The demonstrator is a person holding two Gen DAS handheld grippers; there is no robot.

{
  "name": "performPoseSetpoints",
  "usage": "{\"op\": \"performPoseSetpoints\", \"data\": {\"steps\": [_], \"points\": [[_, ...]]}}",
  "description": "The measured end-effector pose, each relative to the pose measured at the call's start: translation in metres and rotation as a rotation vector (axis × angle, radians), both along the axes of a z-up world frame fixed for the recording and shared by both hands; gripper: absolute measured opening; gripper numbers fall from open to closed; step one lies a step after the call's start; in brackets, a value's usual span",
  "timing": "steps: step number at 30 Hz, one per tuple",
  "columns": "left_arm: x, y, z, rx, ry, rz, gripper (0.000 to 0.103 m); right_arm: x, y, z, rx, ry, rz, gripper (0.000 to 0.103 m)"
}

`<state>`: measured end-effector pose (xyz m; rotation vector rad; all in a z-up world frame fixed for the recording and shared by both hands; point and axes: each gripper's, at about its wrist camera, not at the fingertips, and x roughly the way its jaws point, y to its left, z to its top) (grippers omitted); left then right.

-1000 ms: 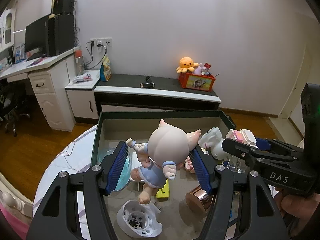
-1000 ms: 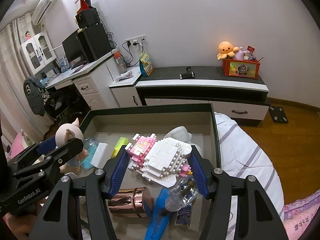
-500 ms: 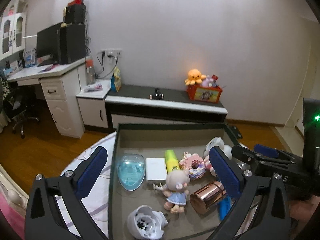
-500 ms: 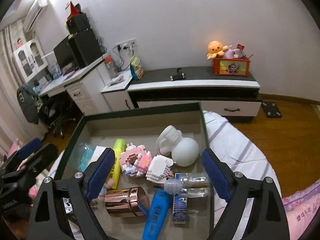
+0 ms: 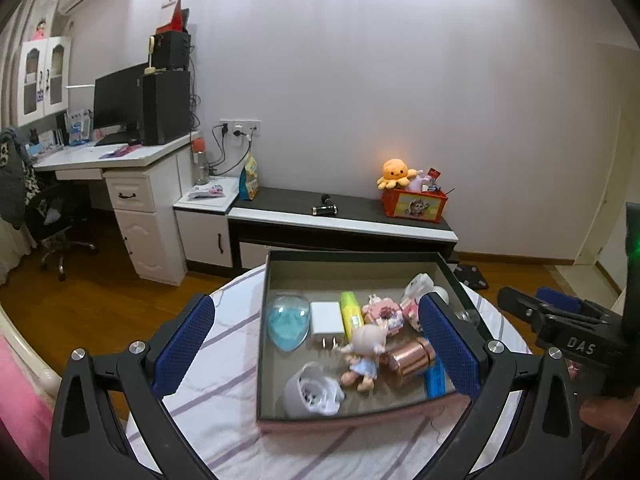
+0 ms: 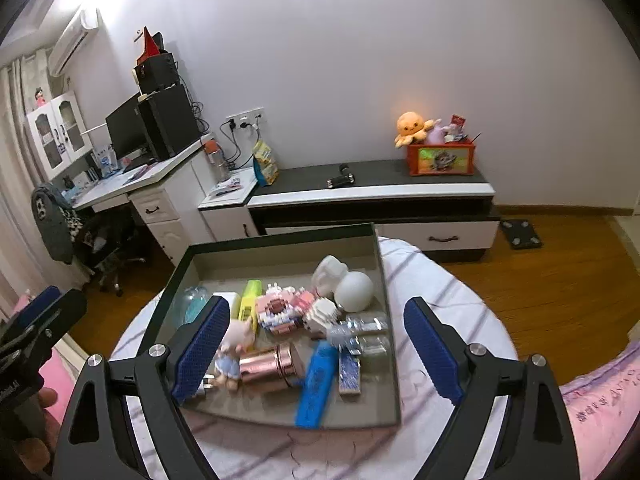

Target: Organize rigid objects

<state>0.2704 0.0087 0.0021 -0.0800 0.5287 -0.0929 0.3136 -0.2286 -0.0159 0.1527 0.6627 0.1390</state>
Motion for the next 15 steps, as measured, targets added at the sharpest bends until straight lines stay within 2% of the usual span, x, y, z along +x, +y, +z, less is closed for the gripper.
{"op": "performPoseSetpoints", "data": {"steps": [15], "points": [[-0.102,0.007,0.004,-0.002,-0.031,0.011,0.103,-0.116,0.006,0.018,-0.088,-0.092,-0.020,0.090]]}}
